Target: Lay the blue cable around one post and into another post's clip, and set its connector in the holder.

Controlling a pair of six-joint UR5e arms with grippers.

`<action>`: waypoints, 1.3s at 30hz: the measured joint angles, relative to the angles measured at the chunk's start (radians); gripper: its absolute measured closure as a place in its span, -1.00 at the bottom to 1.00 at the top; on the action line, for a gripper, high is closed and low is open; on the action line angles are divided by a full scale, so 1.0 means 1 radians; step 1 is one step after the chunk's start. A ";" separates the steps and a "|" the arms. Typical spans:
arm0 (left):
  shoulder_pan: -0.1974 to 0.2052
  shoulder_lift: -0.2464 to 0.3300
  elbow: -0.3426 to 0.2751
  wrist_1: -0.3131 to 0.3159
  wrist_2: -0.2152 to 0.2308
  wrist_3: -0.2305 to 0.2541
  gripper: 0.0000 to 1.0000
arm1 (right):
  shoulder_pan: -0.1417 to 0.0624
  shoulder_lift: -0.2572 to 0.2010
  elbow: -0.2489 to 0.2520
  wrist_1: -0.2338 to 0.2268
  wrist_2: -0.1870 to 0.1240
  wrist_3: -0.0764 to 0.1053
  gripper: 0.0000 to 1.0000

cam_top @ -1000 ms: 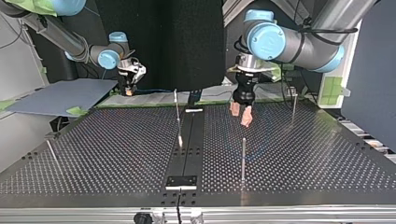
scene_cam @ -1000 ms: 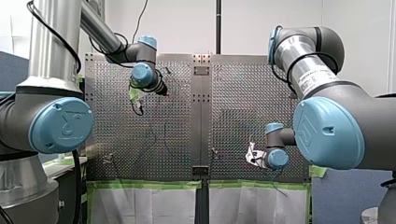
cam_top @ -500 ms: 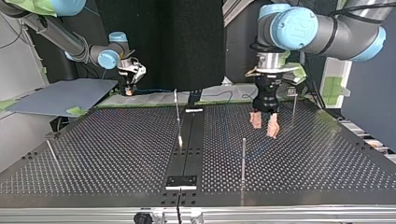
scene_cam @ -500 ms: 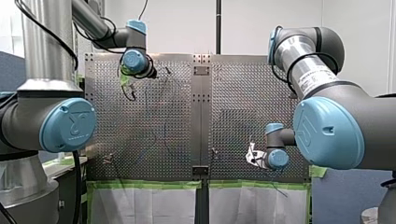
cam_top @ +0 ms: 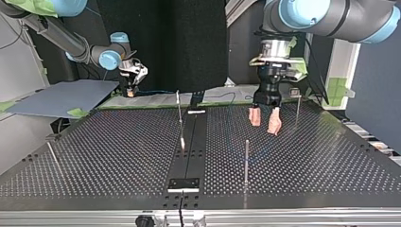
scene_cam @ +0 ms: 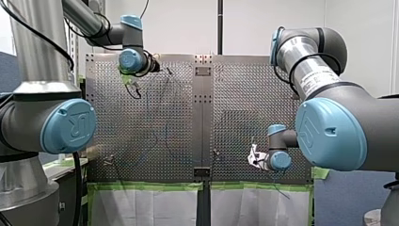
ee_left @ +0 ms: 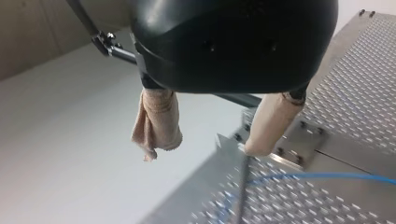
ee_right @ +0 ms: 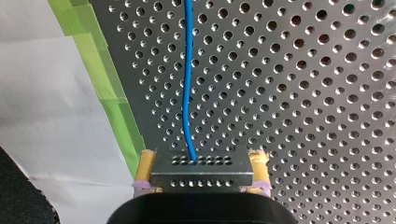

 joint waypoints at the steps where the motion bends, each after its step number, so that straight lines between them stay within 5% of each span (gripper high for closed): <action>1: 0.000 -0.008 -0.010 0.010 0.000 -0.001 -1.00 | 0.000 0.000 0.000 0.000 0.000 0.000 1.00; 7: 0.003 -0.070 -0.039 0.076 -0.002 -0.001 -1.00 | 0.004 0.001 0.000 -0.002 -0.001 -0.003 1.00; 14: 0.038 -0.142 -0.023 0.150 0.025 -0.065 -1.00 | 0.007 0.001 -0.003 -0.017 0.000 -0.013 1.00; 20: 0.094 -0.159 -0.005 0.210 0.060 -0.124 -1.00 | 0.013 0.002 -0.007 -0.025 0.000 -0.014 1.00; 26: 0.132 -0.168 0.003 0.268 0.032 -0.184 -1.00 | 0.019 0.001 -0.007 -0.025 0.000 -0.017 1.00; 39: 0.143 -0.229 0.019 0.314 0.098 -0.297 -1.00 | 0.023 0.001 -0.007 -0.022 -0.001 -0.018 1.00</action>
